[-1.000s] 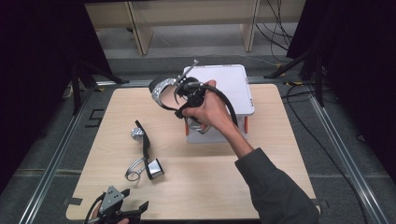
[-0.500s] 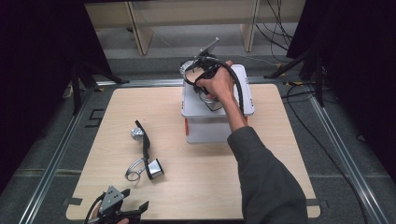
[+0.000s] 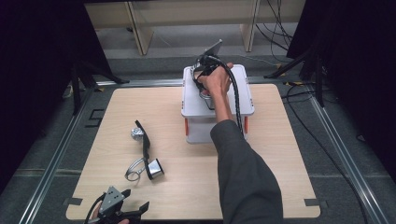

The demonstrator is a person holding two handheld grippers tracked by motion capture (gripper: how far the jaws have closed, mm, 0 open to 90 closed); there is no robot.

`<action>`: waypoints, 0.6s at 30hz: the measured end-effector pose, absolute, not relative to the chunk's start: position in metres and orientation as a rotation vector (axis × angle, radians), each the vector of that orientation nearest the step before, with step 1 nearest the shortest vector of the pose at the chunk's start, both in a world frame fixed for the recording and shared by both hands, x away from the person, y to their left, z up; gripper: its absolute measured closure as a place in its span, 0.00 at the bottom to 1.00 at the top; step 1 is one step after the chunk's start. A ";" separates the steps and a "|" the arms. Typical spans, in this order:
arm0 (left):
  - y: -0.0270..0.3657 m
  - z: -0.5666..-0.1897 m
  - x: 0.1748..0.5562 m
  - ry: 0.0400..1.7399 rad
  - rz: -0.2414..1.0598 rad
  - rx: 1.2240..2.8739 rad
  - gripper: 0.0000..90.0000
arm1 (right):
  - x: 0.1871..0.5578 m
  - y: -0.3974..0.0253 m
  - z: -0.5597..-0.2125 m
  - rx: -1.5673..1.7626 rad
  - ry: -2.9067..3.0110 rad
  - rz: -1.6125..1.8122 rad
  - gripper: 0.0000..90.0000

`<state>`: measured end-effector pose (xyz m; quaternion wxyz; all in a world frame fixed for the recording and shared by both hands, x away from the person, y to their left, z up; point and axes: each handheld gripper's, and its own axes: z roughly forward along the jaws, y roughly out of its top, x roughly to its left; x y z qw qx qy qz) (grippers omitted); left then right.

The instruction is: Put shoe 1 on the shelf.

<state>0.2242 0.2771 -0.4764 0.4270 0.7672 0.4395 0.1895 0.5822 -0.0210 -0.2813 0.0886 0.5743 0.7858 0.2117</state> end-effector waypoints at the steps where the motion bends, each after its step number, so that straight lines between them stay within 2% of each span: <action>1: 0.277 -0.477 0.224 1.098 0.473 1.918 0.17 | 0.583 -0.020 -0.283 1.737 2.317 0.625 0.47; 5: 0.277 -0.478 0.225 1.101 0.470 1.903 0.17 | 0.586 -0.017 -0.289 1.776 2.297 0.624 0.43; 12: 0.277 -0.478 0.225 1.096 0.471 1.911 0.17 | 0.580 -0.018 -0.284 1.799 2.298 0.725 0.29; 18: 0.277 -0.477 0.224 1.092 0.475 1.932 0.17 | 0.573 -0.022 -0.266 1.805 2.290 0.811 0.23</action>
